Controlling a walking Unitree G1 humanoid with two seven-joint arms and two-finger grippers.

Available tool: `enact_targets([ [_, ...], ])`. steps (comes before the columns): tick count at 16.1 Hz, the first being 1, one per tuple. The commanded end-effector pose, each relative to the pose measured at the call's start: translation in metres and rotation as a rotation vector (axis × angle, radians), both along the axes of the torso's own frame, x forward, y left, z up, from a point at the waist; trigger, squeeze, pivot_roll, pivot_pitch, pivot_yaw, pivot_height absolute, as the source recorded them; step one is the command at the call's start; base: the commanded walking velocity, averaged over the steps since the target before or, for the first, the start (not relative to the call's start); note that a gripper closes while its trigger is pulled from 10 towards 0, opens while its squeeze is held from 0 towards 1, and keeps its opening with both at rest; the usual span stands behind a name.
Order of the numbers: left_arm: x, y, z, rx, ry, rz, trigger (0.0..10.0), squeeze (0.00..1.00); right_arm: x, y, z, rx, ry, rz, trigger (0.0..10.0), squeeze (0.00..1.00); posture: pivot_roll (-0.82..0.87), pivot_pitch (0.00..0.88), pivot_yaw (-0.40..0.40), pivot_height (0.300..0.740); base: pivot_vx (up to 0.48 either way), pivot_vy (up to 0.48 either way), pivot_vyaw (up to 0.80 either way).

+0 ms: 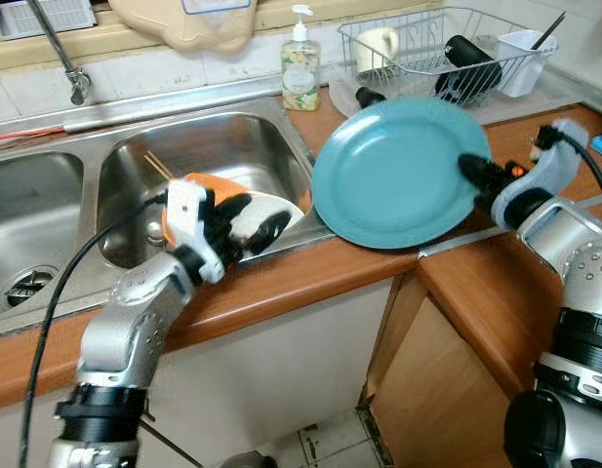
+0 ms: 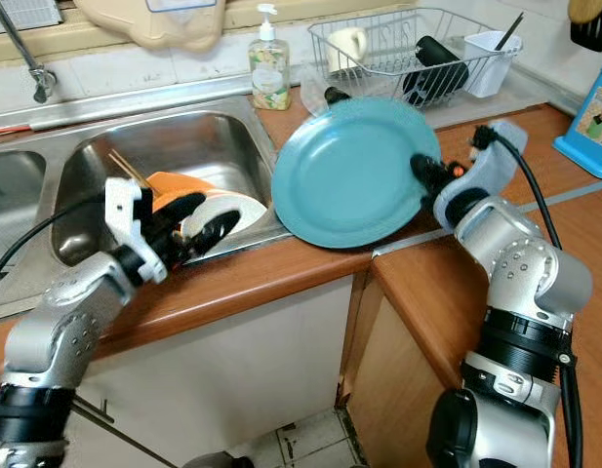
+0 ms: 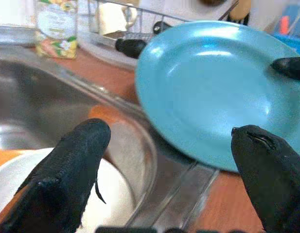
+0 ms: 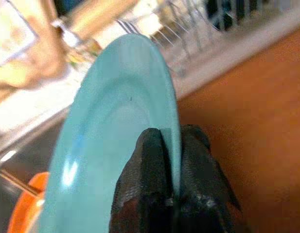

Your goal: Kitchen organization

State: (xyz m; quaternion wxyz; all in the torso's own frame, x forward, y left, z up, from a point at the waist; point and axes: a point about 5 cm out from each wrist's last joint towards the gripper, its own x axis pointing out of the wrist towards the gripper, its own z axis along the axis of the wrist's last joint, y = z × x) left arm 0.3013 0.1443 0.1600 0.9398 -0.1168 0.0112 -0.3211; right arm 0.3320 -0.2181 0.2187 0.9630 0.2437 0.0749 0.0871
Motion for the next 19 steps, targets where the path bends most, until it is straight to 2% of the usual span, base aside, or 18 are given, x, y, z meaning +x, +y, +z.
enact_targets([
  [1, 0.004, 0.004, 0.003, -0.051, 0.017, 0.024, 10.0, 0.69, 0.0, 0.007, 0.013, 0.012, -0.069, 0.037, 0.0, 0.0, -0.13, 0.0, 0.068, 0.74, 0.0, 0.0, 0.0],
  [2, 0.006, 0.003, 0.005, -0.107, 0.024, 0.017, 10.0, 0.62, -0.001, 0.011, 0.02, 0.019, -0.113, 0.06, 0.0, 0.0, -0.13, 0.0, 0.068, 0.74, 0.0, 0.0, 0.0],
  [3, 0.006, 0.002, 0.006, -0.13, 0.031, 0.01, 10.0, 0.39, -0.002, 0.014, 0.024, 0.023, -0.137, 0.077, 0.0, 0.0, -0.13, 0.0, 0.069, 0.74, 0.0, 0.0, 0.0],
  [4, 0.009, 0.0, 0.006, -0.17, 0.046, 0.011, 10.0, 0.06, -0.006, 0.021, 0.033, 0.048, -0.203, 0.13, 0.0, 0.0, -0.13, 0.0, 0.07, 0.74, 0.0, 0.0, 0.0],
  [5, 0.01, 0.0, 0.006, -0.174, 0.049, 0.015, 10.0, 0.06, -0.007, 0.022, 0.035, 0.057, -0.215, 0.141, 0.0, 0.0, -0.13, 0.0, 0.07, 0.74, 0.0, 0.0, 0.0],
  [6, 0.013, 0.002, 0.005, -0.187, 0.062, 0.04, 10.0, 0.0, -0.011, 0.029, 0.04, 0.073, -0.256, 0.194, 0.0, 0.0, -0.13, 0.0, 0.072, 0.74, 0.0, 0.0, 0.0],
  [10, 0.019, 0.007, 0.003, -0.242, 0.091, 0.093, 10.0, 0.0, -0.02, 0.044, 0.047, 0.12, -0.313, 0.314, 0.0, 0.0, -0.13, 0.0, 0.069, 0.74, 0.0, 0.0, 0.0],
  [13, 0.02, 0.007, 0.005, -0.325, 0.106, 0.08, 10.0, 0.0, -0.022, 0.052, 0.047, 0.148, -0.318, 0.35, 0.0, 0.0, -0.13, 0.0, 0.068, 0.74, 0.0, 0.0, 0.0],
  [14, 0.02, 0.007, 0.005, -0.325, 0.106, 0.08, 10.0, 0.0, -0.022, 0.052, 0.047, 0.148, -0.318, 0.35, 0.0, 0.0, -0.13, 0.0, 0.068, 0.74, 0.0, 0.0, 0.0],
  [15, 0.019, 0.006, 0.008, -0.396, 0.112, 0.052, 9.3, 0.0, -0.022, 0.054, 0.047, 0.165, -0.319, 0.363, 0.0, 0.0, -0.13, 0.0, 0.067, 0.74, 0.0, 0.0, 0.0],
  [16, 0.018, 0.005, 0.009, -0.429, 0.115, 0.026, 1.5, 0.0, -0.023, 0.055, 0.047, 0.176, -0.319, 0.372, 0.0, 0.0, -0.13, 0.0, 0.067, 0.74, 0.0, 0.0, 0.0],
  [17, 0.016, 0.003, 0.01, -0.466, 0.114, -0.014, 0.0, 0.0, -0.023, 0.058, 0.046, 0.191, -0.316, 0.383, 0.0, 0.0, -0.13, 0.0, 0.068, 0.74, 0.0, 0.0, 0.0],
  [19, 0.012, 0.0, 0.012, -0.509, 0.117, -0.057, 0.0, 0.0, -0.024, 0.061, 0.044, 0.197, -0.31, 0.39, 0.0, 0.0, -0.13, 0.0, 0.071, 0.74, 0.0, 0.0, 0.0],
])
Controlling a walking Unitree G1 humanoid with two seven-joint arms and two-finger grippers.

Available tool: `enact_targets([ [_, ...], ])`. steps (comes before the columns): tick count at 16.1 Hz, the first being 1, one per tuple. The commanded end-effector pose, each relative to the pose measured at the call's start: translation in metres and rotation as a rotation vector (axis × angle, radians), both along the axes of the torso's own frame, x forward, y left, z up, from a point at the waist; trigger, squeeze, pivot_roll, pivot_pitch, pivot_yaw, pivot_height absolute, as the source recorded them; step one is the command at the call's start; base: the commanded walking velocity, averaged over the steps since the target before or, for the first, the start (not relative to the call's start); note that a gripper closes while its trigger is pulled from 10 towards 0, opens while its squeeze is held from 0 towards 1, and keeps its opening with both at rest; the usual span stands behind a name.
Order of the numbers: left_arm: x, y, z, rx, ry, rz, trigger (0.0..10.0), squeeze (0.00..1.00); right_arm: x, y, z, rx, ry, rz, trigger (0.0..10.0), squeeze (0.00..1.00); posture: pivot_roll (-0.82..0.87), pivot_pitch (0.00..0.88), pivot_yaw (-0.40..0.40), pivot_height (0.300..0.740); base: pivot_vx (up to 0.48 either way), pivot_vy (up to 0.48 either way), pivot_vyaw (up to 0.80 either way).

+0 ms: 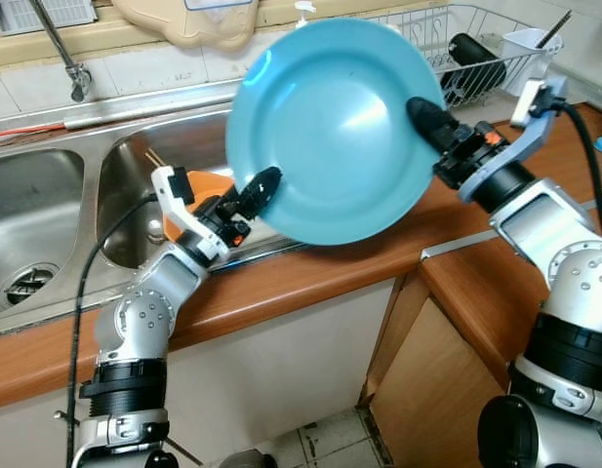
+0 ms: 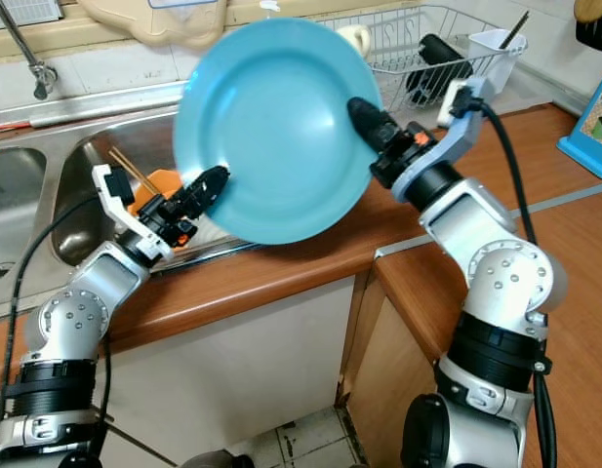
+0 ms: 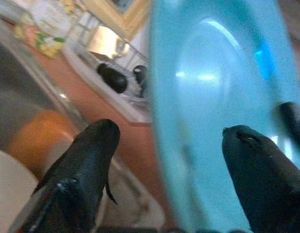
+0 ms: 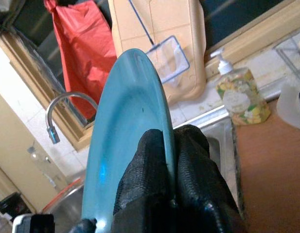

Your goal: Kitchen organization

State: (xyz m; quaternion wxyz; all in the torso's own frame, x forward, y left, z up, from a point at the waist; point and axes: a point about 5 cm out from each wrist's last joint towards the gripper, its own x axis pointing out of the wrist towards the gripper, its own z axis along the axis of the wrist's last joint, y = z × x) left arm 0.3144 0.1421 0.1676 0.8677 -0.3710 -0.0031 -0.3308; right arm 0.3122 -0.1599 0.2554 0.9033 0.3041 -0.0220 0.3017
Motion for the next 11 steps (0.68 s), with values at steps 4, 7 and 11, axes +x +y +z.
enact_targets([
  [4, -0.0033, -0.0004, 0.0083, -0.039, -0.035, -0.037, 0.0, 0.0, -0.0034, 0.004, 0.0061, 0.013, -0.024, 0.019, 0.0, 0.0, -0.12, 0.0, 0.073, 0.74, 0.0, 0.0, 0.0],
  [7, -0.0035, 0.0004, 0.0109, -0.064, -0.04, -0.048, 0.0, 0.0, -0.0026, 0.0031, 0.0051, 0.012, -0.015, 0.008, 0.0, 0.0, -0.12, 0.0, 0.075, 0.74, 0.0, 0.0, 0.0],
  [11, -0.0069, -0.0016, 0.0134, -0.084, -0.054, -0.076, 0.0, 0.0, -0.0024, 0.0029, 0.0053, 0.011, -0.015, 0.007, 0.0, 0.0, -0.12, 0.0, 0.073, 0.74, 0.0, 0.0, 0.0],
])
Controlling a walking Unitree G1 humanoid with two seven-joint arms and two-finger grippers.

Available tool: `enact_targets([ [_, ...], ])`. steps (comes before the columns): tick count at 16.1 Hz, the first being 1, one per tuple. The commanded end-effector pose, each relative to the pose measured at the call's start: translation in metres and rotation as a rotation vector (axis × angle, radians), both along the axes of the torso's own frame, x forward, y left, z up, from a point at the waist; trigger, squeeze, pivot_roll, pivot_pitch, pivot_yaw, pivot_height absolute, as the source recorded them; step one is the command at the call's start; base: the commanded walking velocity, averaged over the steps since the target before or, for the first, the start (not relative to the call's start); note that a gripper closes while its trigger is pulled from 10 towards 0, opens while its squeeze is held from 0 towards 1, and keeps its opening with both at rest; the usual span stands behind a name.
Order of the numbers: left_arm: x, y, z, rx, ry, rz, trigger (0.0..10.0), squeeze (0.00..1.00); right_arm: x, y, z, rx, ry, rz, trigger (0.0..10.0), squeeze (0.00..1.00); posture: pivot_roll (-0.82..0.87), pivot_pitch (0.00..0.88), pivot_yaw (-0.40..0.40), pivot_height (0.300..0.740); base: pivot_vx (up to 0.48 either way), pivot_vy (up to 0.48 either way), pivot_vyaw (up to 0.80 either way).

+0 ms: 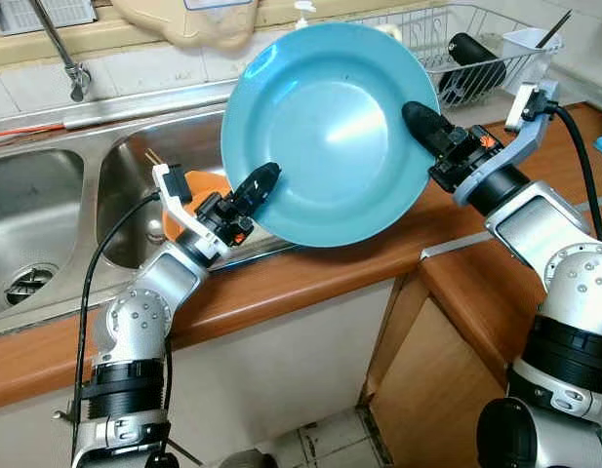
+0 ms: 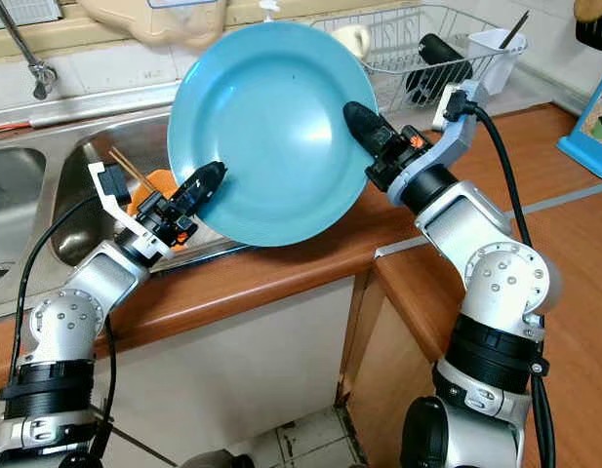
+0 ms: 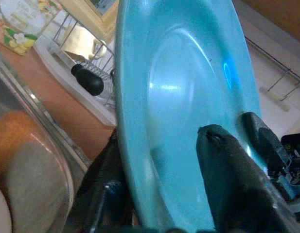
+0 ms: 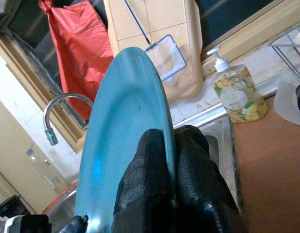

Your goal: Kitchen organization

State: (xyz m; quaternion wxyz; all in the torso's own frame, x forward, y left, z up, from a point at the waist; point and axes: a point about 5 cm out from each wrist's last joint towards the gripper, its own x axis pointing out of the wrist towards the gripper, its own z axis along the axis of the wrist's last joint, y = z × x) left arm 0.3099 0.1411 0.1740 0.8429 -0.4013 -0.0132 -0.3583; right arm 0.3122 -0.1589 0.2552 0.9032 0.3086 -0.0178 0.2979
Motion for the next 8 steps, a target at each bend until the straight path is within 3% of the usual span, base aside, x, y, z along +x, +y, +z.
enact_targets([
  [1, -0.0028, -0.0008, 0.0072, -0.01, -0.04, -0.021, 0.0, 0.0, -0.0024, 0.0021, 0.0056, 0.005, -0.027, 0.011, 0.0, 0.0, -0.12, 0.0, 0.073, 0.74, 0.0, 0.0, 0.0],
  [8, -0.0059, 0.003, 0.0091, -0.052, -0.04, -0.021, 0.0, 0.0, -0.0018, 0.0039, 0.0052, 0.003, -0.021, 0.023, 0.0, 0.0, -0.12, 0.0, 0.064, 0.74, 0.0, 0.0, 0.0],
])
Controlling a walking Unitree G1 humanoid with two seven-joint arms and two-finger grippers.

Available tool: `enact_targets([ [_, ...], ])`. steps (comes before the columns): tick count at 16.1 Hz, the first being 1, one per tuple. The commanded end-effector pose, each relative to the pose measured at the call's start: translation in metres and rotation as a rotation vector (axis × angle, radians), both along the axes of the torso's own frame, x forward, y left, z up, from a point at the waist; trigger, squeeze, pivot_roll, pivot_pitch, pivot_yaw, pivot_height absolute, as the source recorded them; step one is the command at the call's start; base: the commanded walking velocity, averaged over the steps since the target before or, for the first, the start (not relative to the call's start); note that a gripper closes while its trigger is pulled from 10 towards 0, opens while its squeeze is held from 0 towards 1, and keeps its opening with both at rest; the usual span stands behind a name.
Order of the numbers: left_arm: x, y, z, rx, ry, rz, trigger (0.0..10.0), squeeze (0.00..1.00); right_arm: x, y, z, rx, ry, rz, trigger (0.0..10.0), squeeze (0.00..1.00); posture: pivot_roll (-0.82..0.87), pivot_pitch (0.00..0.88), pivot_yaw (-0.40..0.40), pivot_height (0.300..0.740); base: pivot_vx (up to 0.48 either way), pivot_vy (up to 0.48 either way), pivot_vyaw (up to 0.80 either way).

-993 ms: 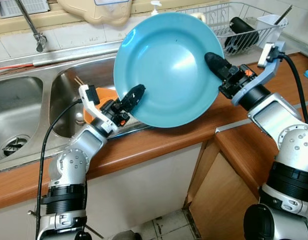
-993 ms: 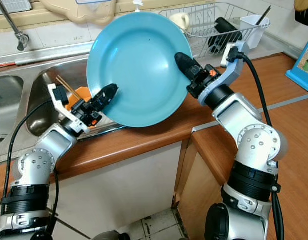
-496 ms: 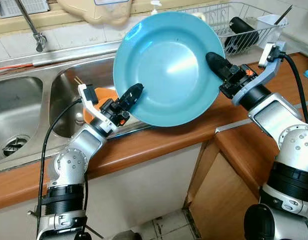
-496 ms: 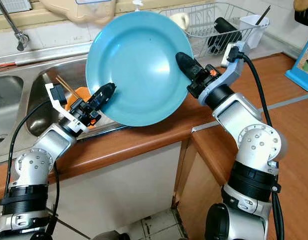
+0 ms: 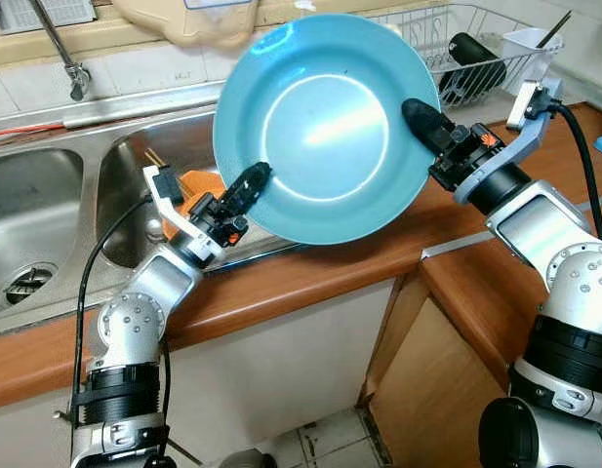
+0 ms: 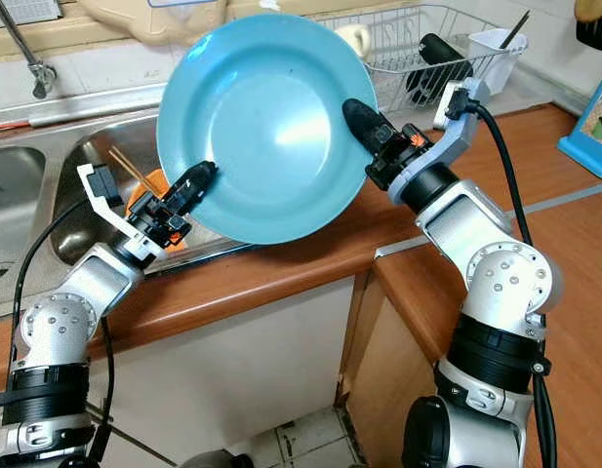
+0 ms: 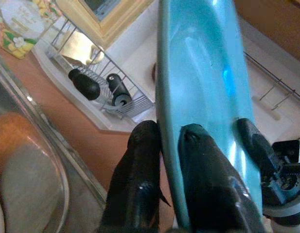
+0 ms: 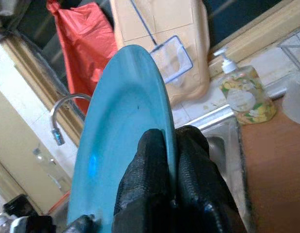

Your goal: Kitchen organization

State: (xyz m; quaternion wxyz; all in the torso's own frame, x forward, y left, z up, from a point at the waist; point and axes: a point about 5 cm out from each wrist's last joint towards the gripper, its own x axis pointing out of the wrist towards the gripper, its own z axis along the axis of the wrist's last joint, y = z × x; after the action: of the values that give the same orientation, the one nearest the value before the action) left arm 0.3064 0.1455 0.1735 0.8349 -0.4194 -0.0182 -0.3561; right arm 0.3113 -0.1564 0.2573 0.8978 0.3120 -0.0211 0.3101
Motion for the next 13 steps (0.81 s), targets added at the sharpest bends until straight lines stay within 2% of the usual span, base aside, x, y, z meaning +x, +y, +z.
enact_targets([
  [1, -0.002, -0.001, 0.01, -0.012, -0.046, -0.021, 0.0, 0.0, -0.001, 0.002, 0.003, -0.009, -0.011, 0.001, 1.3, 0.0, -0.12, 0.0, 0.064, 0.74, 0.0, 0.0, 0.0],
  [3, -0.002, -0.001, 0.01, -0.022, -0.039, -0.019, 0.0, 0.0, -0.001, 0.002, 0.003, -0.02, -0.011, -0.004, 10.0, 0.0, -0.12, 0.0, 0.068, 0.74, 0.0, 0.0, 0.0],
  [6, -0.001, 0.0, 0.011, -0.014, -0.067, -0.021, 0.0, 0.0, 0.001, 0.001, 0.001, -0.04, -0.01, -0.032, 10.0, 0.0, -0.12, 0.0, 0.075, 0.74, 0.0, 0.0, 0.0],
  [7, -0.001, 0.0, 0.012, -0.022, -0.063, -0.02, 0.0, 0.0, 0.0, 0.0, 0.0, -0.041, -0.012, -0.036, 10.0, 0.77, -0.12, 0.0, 0.077, 0.74, 0.0, 0.0, 0.0],
  [8, -0.001, 0.0, 0.012, -0.025, -0.064, -0.018, 0.0, 0.0, 0.0, 0.0, 0.0, -0.039, -0.011, -0.035, 10.0, 1.0, -0.12, 0.0, 0.077, 0.74, 0.0, 0.0, 0.0],
  [9, 0.0, 0.002, 0.014, -0.034, -0.067, -0.009, 0.0, 0.0, 0.0, -0.001, -0.001, -0.043, -0.01, -0.042, 10.0, 1.0, -0.13, 0.0, 0.076, 0.74, 0.0, 0.0, 0.0],
  [10, 0.002, 0.007, 0.017, -0.055, -0.083, 0.023, 0.0, 0.0, 0.001, -0.005, -0.003, -0.065, -0.002, -0.071, 10.0, 0.77, -0.13, 0.0, 0.075, 0.74, 0.0, 0.0, 0.0],
  [11, 0.004, 0.011, 0.018, -0.063, -0.084, 0.05, 0.0, 0.0, 0.001, -0.006, -0.003, -0.075, -0.002, -0.075, 10.0, 0.0, -0.13, 0.0, 0.074, 0.74, 0.0, 0.0, 0.0],
  [13, 0.009, 0.022, 0.019, -0.08, -0.071, 0.121, 0.0, 0.0, -0.001, -0.005, -0.005, -0.128, -0.017, -0.058, 10.0, 0.0, -0.13, 0.0, 0.076, 0.74, 0.0, 0.0, 0.0],
])
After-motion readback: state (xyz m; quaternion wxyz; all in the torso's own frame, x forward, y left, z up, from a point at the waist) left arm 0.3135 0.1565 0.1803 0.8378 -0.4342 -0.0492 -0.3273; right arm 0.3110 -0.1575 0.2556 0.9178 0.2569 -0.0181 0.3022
